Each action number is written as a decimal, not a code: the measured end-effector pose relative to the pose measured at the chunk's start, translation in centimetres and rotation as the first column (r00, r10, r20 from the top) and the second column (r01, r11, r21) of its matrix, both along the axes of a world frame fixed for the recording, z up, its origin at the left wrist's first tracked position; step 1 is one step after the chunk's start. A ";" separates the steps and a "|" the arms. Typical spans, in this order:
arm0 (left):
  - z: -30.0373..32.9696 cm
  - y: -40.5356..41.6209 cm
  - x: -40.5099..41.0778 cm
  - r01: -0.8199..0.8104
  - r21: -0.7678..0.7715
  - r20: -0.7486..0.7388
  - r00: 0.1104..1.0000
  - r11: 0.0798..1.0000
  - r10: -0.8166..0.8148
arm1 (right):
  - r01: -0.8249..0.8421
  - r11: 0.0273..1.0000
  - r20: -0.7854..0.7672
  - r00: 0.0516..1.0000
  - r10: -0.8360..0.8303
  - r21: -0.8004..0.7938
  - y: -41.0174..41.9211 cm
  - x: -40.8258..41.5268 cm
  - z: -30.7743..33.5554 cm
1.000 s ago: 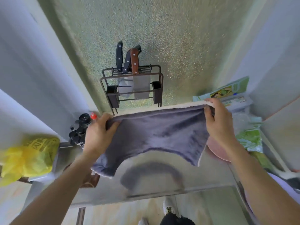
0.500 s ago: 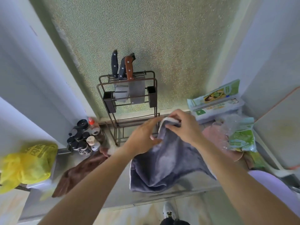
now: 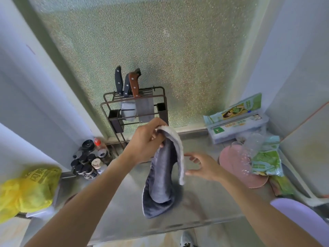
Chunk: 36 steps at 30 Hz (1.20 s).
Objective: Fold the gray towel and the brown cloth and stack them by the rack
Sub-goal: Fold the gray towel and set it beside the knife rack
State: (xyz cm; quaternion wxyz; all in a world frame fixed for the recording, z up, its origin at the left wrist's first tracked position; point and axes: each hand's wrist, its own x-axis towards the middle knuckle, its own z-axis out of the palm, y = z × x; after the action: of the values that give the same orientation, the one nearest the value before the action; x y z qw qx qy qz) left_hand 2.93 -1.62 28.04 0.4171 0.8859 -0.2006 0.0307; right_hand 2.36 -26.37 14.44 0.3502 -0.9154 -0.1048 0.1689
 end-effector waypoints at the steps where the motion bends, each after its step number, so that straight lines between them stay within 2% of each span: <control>1: 0.7 0.0 -0.2 0.009 -0.016 0.024 1.000 1.000 -0.008 | -0.004 1.000 0.022 1.000 0.004 -0.003 0.5 0.1 0.2; 5: 3.7 0.2 -1.2 0.000 -0.059 0.160 0.987 0.998 0.009 | 0.010 0.999 0.032 0.999 -0.011 0.033 2.4 0.5 1.8; 10: 7.9 0.7 -2.6 -0.187 -0.134 0.298 0.929 0.973 0.220 | -0.010 0.978 -0.064 0.998 0.024 0.206 5.8 -1.3 5.3; 12: 9.4 1.2 -3.2 -0.220 -0.146 0.336 0.906 0.964 0.258 | 0.001 0.982 0.036 0.999 -0.008 0.188 6.2 -1.9 6.1; 14: 10.8 2.2 -3.8 -0.241 -0.189 0.345 0.891 0.952 0.294 | 0.083 0.991 0.165 0.981 -0.099 0.106 6.0 -2.5 8.0; 18: 13.4 5.6 -4.7 -0.292 -0.261 0.362 0.854 0.920 0.374 | 0.177 0.980 0.301 0.933 -0.195 0.087 3.9 -4.1 15.0; 22: 15.2 8.3 -4.5 -0.312 -0.374 0.289 0.856 0.873 0.429 | 0.198 0.975 0.480 0.848 -0.224 0.105 1.4 -4.5 22.0; 25: 15.2 9.5 -3.0 -0.339 -0.390 0.262 0.851 0.856 0.456 | 0.215 0.976 0.572 0.798 -0.188 0.021 1.1 -3.6 25.8; 27: 14.2 9.9 -1.4 -0.407 -0.314 0.255 0.834 0.858 0.489 | 0.224 0.973 0.609 0.780 -0.143 -0.058 1.2 -2.0 26.7; 30: 11.1 9.9 1.5 -0.517 -0.062 0.268 0.815 0.854 0.513 | 0.235 0.955 0.611 0.788 -0.077 -0.183 1.0 1.8 24.8; 33: 6.9 9.3 3.3 -0.530 0.115 0.172 0.844 0.840 0.509 | 0.273 0.916 0.544 0.836 -0.075 -0.295 0.6 4.9 20.8; 36: 3.2 8.8 4.1 -0.524 0.189 0.090 0.851 0.830 0.517 | 0.356 0.876 0.550 0.825 -0.132 -0.325 0.3 6.1 17.0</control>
State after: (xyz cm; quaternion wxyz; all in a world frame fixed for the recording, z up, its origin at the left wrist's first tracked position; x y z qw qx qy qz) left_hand 7.04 7.13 31.26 0.2951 0.9447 0.0386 0.1377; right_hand 8.42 -26.10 31.46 0.1269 -0.9853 -0.0348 -0.1092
